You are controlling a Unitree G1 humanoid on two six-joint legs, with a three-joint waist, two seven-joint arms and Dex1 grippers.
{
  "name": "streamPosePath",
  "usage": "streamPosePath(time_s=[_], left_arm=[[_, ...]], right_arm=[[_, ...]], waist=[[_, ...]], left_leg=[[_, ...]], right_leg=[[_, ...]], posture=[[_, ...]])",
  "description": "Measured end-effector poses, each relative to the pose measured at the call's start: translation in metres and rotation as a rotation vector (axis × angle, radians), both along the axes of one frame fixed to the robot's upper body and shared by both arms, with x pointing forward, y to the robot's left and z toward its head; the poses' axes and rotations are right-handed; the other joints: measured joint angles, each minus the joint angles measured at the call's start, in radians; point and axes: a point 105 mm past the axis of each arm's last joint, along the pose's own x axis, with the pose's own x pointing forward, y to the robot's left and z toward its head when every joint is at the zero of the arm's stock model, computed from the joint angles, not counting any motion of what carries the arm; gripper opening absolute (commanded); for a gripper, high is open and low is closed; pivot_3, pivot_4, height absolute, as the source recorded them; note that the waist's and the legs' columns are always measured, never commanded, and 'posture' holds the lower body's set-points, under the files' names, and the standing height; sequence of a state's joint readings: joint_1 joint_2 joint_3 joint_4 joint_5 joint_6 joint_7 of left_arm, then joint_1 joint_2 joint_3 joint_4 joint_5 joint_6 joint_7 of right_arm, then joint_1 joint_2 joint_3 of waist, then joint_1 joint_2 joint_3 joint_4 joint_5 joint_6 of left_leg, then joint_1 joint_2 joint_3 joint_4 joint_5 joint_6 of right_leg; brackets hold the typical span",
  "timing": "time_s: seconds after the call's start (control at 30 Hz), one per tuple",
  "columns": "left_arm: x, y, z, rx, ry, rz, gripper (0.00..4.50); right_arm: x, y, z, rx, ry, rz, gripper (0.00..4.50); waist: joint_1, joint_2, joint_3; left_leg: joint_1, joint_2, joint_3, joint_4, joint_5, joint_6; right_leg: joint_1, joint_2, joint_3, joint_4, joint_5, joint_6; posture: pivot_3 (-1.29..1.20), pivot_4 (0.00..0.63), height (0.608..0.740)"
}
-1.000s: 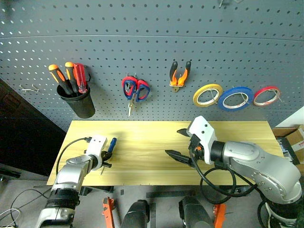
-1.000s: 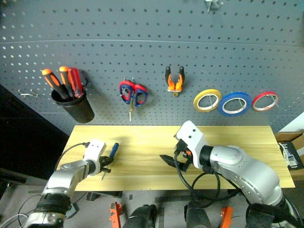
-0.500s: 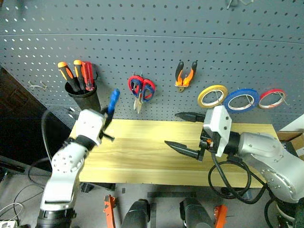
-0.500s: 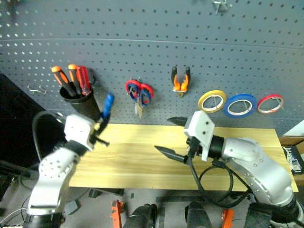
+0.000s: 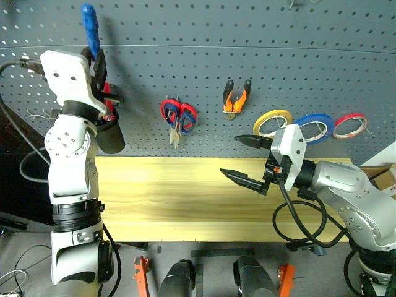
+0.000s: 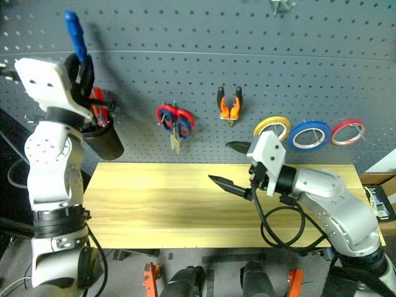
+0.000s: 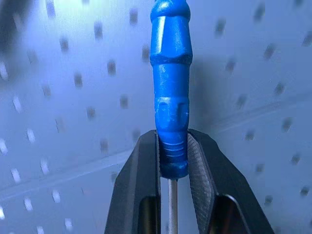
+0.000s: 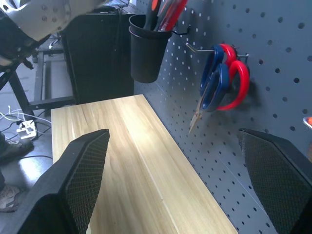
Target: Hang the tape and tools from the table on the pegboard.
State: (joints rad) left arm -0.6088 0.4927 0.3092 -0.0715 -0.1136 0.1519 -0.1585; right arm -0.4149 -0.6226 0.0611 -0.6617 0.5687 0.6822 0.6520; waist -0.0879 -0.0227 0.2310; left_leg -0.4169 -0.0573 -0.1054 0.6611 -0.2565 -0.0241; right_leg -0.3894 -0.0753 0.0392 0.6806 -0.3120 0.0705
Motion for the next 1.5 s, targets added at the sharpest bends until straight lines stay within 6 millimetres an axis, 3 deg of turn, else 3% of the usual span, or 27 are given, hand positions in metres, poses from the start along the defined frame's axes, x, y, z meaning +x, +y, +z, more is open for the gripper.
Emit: streamPosePath(time_s=[0.13,0.3,0.53,0.57,0.67,0.87,1.03,1.13,1.2,1.27,1.37,1.5], left_arm=[[-0.009,0.009,-0.024,-0.043,0.066,0.041,0.46],[-0.024,0.013,-0.024,-0.083,0.061,0.067,0.46],[-0.016,0.025,-0.049,-0.152,0.136,0.106,0.46],[-0.013,0.028,-0.054,-0.159,0.150,0.112,1.17],[-0.007,0.033,-0.065,-0.186,0.172,0.124,1.93],[-0.009,0.023,-0.056,-0.173,0.131,0.091,3.73],[-0.030,-0.010,-0.025,-0.067,0.034,0.023,3.73],[-0.045,-0.035,-0.021,-0.025,0.020,-0.041,3.73],[-0.057,-0.048,-0.037,-0.014,0.067,-0.079,3.73],[-0.070,-0.051,-0.069,-0.021,0.175,-0.081,3.73],[-0.079,-0.037,-0.119,-0.016,0.368,-0.003,3.73],[-0.078,-0.016,-0.166,-0.059,0.565,0.095,3.73]], right_arm=[[0.000,-0.003,-0.001,-0.010,0.002,-0.011,4.50],[0.000,-0.003,-0.001,-0.011,0.002,-0.012,4.50],[0.001,0.001,0.005,0.016,-0.023,0.007,4.50],[0.001,0.002,0.006,0.019,-0.026,0.009,4.50],[0.001,0.003,0.008,0.021,-0.031,0.011,4.50],[0.001,0.001,0.007,0.024,-0.027,0.008,4.50],[0.001,-0.007,0.004,0.023,-0.019,-0.022,4.50],[0.001,-0.015,-0.001,0.012,-0.002,-0.049,4.50],[0.001,-0.022,-0.008,-0.001,0.022,-0.070,4.50],[0.000,-0.028,-0.012,-0.010,0.032,-0.089,4.50],[0.000,-0.031,-0.014,-0.002,0.033,-0.106,4.50],[0.011,-0.043,-0.025,0.061,0.048,-0.217,4.50]], waist=[[0.002,0.000,0.000],[0.006,0.000,0.000],[0.009,0.000,0.000],[0.009,-0.001,0.000],[0.008,-0.001,0.000],[0.005,-0.002,-0.001],[0.008,-0.003,-0.003],[0.009,-0.004,-0.007],[0.006,-0.003,-0.016],[0.001,-0.002,-0.021],[0.008,-0.003,-0.026],[0.039,-0.002,-0.053]], left_leg=[[0.000,0.001,-0.001,0.001,-0.001,0.002],[0.000,0.000,-0.001,0.001,-0.002,0.003],[0.000,0.000,-0.001,0.001,-0.002,0.003],[0.000,0.000,-0.001,0.001,-0.001,0.003],[0.000,0.000,-0.001,0.001,-0.001,0.002],[0.000,0.000,-0.001,0.001,0.000,0.000],[0.000,0.000,0.000,0.001,0.000,-0.001],[0.000,0.000,0.000,0.001,0.000,-0.001],[0.001,0.000,0.002,0.000,0.000,-0.001],[0.002,0.001,0.003,-0.001,0.000,-0.001],[0.003,0.002,0.001,0.001,-0.002,0.002],[0.010,0.002,0.000,0.001,-0.001,0.002]], right_leg=[[0.000,0.000,0.000,0.001,0.000,0.000],[0.001,0.000,0.000,0.001,0.000,0.000],[0.001,0.000,0.000,0.001,0.000,0.000],[0.000,0.000,0.000,0.001,0.000,0.000],[0.000,0.000,0.000,0.001,0.000,0.000],[0.000,0.000,0.000,0.001,0.000,0.000],[0.000,0.000,0.001,0.001,0.000,0.000],[0.000,0.000,0.001,0.001,0.000,0.000],[0.000,0.000,0.002,0.001,0.000,0.000],[0.001,0.001,0.004,0.001,0.000,0.000],[0.001,0.003,0.002,0.004,0.000,0.000],[0.009,0.004,0.001,0.003,0.002,-0.001]], posture=[[-0.11,0.215,0.740],[-0.09,0.211,0.740],[-0.10,0.205,0.740],[-0.10,0.205,0.740],[-0.11,0.201,0.740],[-0.11,0.188,0.740],[-0.09,0.172,0.740],[-0.08,0.151,0.740],[-0.08,0.146,0.740],[-0.07,0.132,0.740],[-0.07,0.114,0.740],[-0.07,0.092,0.740]])
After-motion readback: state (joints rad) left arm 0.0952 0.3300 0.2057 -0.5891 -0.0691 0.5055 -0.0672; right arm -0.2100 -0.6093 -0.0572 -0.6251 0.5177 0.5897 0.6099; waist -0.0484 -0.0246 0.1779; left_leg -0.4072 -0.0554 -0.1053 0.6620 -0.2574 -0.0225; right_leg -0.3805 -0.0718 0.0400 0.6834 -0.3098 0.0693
